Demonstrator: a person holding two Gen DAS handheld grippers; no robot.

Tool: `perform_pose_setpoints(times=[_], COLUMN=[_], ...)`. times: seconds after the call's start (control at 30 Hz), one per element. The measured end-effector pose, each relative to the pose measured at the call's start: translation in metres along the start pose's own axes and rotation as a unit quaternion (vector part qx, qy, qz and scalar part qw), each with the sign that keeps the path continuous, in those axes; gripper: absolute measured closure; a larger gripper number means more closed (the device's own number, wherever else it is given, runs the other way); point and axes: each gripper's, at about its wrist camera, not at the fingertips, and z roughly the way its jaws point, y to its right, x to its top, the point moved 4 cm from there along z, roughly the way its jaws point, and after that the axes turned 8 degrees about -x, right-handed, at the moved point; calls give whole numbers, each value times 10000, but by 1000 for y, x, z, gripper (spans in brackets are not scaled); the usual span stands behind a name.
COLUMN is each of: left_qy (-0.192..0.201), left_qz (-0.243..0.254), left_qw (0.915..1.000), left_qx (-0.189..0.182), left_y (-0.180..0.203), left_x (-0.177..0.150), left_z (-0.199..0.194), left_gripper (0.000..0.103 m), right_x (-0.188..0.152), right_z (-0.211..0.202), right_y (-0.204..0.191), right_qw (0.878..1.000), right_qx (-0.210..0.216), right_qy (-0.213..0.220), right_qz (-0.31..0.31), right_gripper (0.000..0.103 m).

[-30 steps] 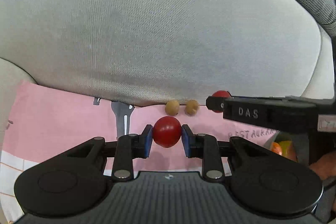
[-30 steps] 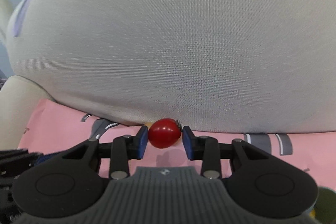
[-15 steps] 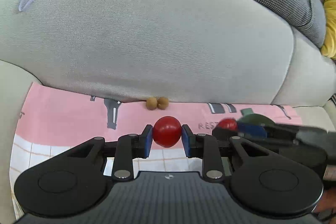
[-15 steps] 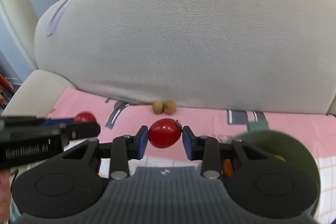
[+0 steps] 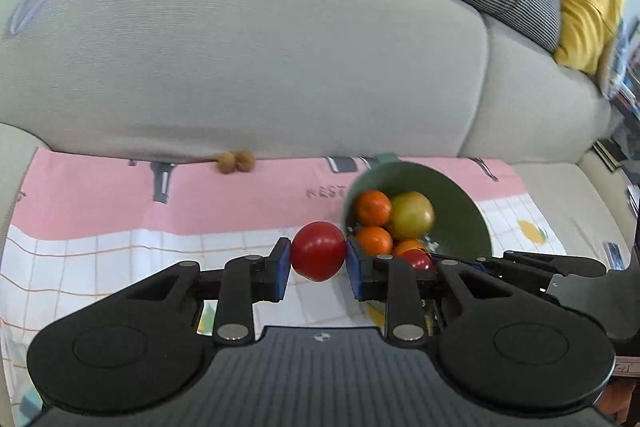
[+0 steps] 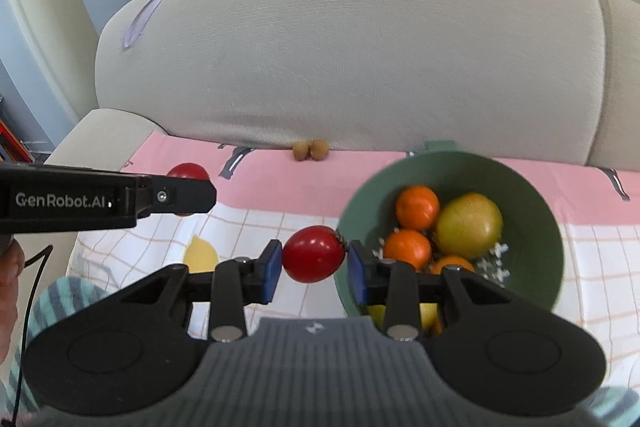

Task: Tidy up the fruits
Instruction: 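Carry both cherry tomatoes over the green colander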

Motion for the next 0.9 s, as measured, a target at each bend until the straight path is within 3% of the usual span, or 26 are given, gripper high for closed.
perform_pose_setpoints(times=[0.43, 0.7, 0.9], left_qy=[-527, -705, -856], left_qz=[384, 760, 933], left_qw=[9973, 9930, 9904], left_qx=[-336, -573, -548], left_y=[51, 83, 94], left_x=[-24, -18, -8], left_z=[19, 43, 65], left_gripper=[71, 71, 71], right_x=[-41, -49, -43], right_z=[-28, -34, -31], right_y=[40, 73, 93], right_qw=[9997, 9983, 9968], right_qx=[-131, -235, -285], right_qy=[81, 264, 375], right_qz=[207, 474, 642], right_gripper=[70, 70, 70])
